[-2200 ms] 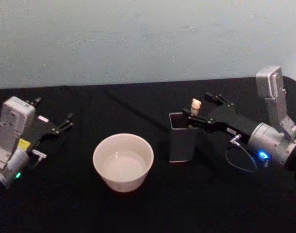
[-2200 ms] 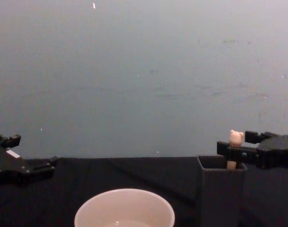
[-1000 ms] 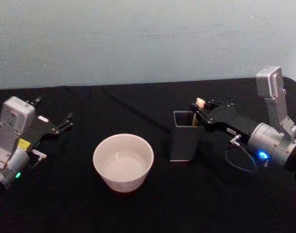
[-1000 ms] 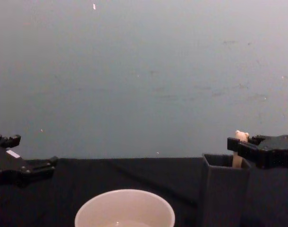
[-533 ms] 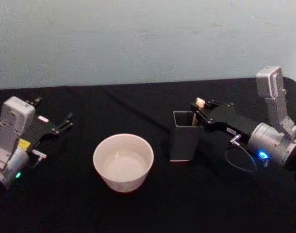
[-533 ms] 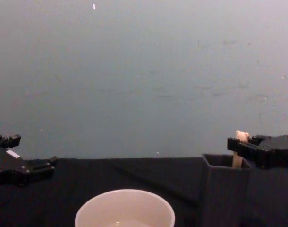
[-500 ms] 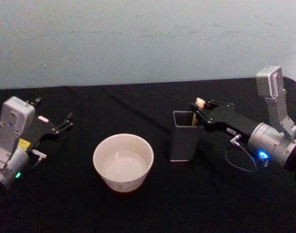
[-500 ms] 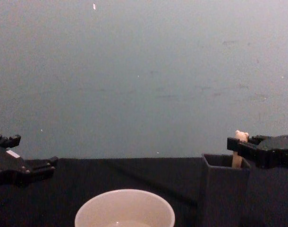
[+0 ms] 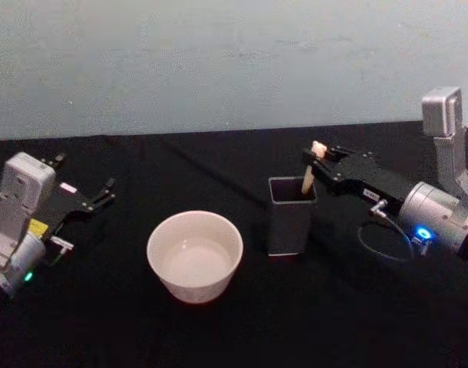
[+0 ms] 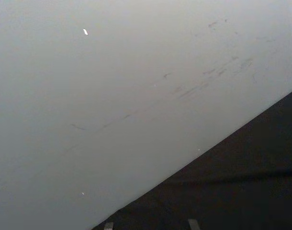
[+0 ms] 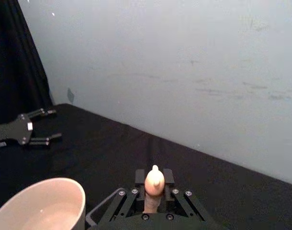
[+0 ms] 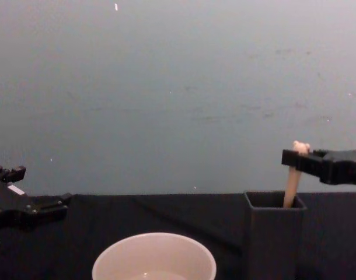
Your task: Pick up the stirring spoon with one hand, stir inside the cup, then place it back in its original position.
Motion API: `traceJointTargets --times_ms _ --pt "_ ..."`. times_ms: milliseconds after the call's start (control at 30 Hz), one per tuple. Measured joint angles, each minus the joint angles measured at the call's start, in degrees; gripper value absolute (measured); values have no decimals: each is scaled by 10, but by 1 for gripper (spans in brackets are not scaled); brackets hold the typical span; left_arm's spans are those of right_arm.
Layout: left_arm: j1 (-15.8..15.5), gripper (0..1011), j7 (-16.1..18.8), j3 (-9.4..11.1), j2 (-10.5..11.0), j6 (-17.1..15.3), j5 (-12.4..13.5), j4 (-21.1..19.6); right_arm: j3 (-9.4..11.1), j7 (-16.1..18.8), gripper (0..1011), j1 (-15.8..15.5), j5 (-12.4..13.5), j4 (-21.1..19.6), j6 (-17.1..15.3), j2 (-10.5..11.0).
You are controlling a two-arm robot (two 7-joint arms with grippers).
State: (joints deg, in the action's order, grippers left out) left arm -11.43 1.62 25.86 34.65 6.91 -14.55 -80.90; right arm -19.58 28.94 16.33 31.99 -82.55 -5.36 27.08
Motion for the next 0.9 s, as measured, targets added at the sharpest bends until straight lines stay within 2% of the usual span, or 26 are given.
traceJointTargets --times_ms 600,900 --pt "0 1001 0 0 0 0 0 0 20 -5 215 -7 60 -62 8 25" --pt "0 1001 0 0 0 0 0 0 24 -8 215 3 81 -74 18 29"
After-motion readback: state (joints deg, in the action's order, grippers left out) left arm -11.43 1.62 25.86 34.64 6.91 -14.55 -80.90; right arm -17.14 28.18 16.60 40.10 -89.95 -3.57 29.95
